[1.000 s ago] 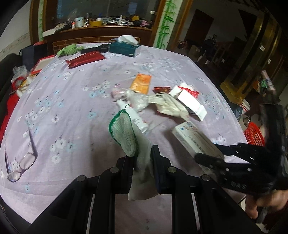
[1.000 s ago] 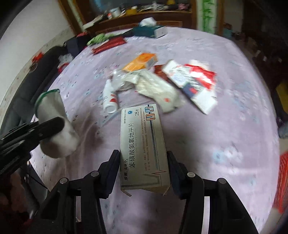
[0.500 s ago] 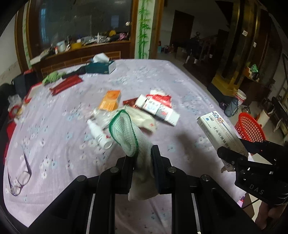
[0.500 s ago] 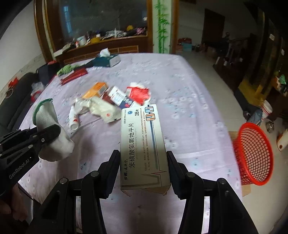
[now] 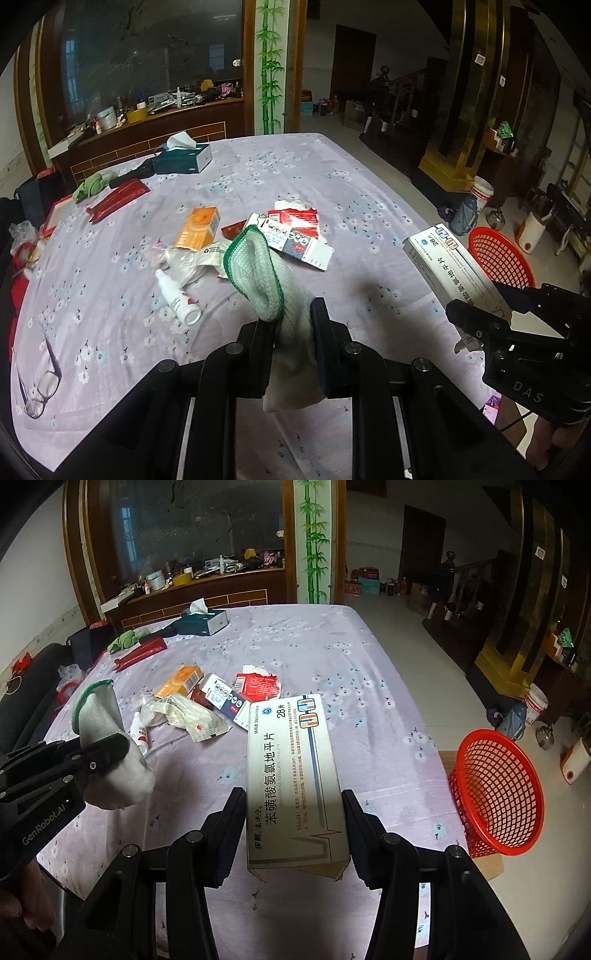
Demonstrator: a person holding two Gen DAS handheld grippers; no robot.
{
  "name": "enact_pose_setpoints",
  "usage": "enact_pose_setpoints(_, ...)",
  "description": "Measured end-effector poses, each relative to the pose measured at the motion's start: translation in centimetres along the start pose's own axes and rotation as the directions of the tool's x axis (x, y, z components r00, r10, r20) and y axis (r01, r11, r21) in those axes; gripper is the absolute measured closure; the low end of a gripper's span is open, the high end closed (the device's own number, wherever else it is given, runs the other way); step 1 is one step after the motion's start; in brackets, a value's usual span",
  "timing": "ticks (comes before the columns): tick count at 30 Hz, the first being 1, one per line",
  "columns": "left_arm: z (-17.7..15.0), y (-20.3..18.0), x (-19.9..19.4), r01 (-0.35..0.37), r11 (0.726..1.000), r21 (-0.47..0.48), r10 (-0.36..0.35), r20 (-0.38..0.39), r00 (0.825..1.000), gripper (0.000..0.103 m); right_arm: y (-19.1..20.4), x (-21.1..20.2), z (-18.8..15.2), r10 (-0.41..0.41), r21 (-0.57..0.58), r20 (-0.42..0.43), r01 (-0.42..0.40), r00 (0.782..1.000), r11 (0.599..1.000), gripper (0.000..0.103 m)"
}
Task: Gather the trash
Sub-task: 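Lift the white medicine box with the right tool, holding the glove in the left tool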
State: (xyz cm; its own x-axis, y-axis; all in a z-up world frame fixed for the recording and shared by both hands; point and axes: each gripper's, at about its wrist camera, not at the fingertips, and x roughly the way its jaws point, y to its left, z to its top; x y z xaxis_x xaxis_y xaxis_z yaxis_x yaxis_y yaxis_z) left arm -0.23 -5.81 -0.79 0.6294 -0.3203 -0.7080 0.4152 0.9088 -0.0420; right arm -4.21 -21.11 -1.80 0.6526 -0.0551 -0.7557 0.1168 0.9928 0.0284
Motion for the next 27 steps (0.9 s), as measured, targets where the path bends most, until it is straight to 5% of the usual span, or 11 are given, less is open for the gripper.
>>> enact_pose_setpoints(27, 0.8, -1.1, 1.7, -0.058, 0.998, -0.017, 0.058, -0.021, 0.998, 0.085, -2.1, 0.4, 0.7, 0.038, 0.003, 0.004, -0.038, 0.999, 0.999, 0.048)
